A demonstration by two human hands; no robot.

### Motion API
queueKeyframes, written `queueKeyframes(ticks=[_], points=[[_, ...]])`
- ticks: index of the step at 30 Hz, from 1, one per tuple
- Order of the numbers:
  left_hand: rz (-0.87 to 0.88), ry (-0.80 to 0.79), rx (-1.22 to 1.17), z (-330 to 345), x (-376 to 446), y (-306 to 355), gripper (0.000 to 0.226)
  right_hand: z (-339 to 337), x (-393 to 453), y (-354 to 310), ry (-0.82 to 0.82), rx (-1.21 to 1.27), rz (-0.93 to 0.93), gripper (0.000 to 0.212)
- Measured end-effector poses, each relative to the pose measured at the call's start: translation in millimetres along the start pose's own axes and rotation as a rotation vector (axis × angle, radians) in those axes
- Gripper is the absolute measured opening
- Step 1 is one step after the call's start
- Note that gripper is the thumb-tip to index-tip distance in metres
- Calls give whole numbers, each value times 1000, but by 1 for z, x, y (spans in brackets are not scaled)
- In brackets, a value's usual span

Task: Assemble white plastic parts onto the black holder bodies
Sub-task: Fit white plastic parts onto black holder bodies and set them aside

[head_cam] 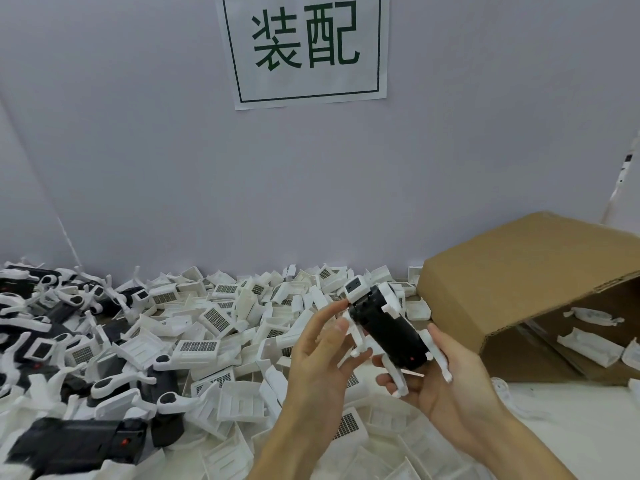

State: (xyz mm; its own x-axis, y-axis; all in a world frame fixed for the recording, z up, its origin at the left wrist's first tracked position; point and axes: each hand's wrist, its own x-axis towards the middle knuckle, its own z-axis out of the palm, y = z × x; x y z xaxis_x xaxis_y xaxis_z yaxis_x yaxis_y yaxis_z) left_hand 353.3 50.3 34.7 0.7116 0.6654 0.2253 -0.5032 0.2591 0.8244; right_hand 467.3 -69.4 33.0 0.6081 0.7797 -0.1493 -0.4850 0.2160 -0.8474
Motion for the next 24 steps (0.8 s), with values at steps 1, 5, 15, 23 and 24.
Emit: queueKeyframes(ticks=[1,5,15,23,24], points=[[-3,8,2,1,0,0,35,0,1,1,20,-16,-27,55],[-36,81,-10,2,0,2,39,-2,3,1,63,-30,-203,35],[-84,313,-11,-3,6,-9,65,-5,-1,-3,-67,-280,-460,52],[-77,260,38,-8,8,-10,33,-7,1,-2,-75,-274,-465,50],[-67,234,44,-7,7,-9,26,-7,2,-2,-79,-273,-468,51]])
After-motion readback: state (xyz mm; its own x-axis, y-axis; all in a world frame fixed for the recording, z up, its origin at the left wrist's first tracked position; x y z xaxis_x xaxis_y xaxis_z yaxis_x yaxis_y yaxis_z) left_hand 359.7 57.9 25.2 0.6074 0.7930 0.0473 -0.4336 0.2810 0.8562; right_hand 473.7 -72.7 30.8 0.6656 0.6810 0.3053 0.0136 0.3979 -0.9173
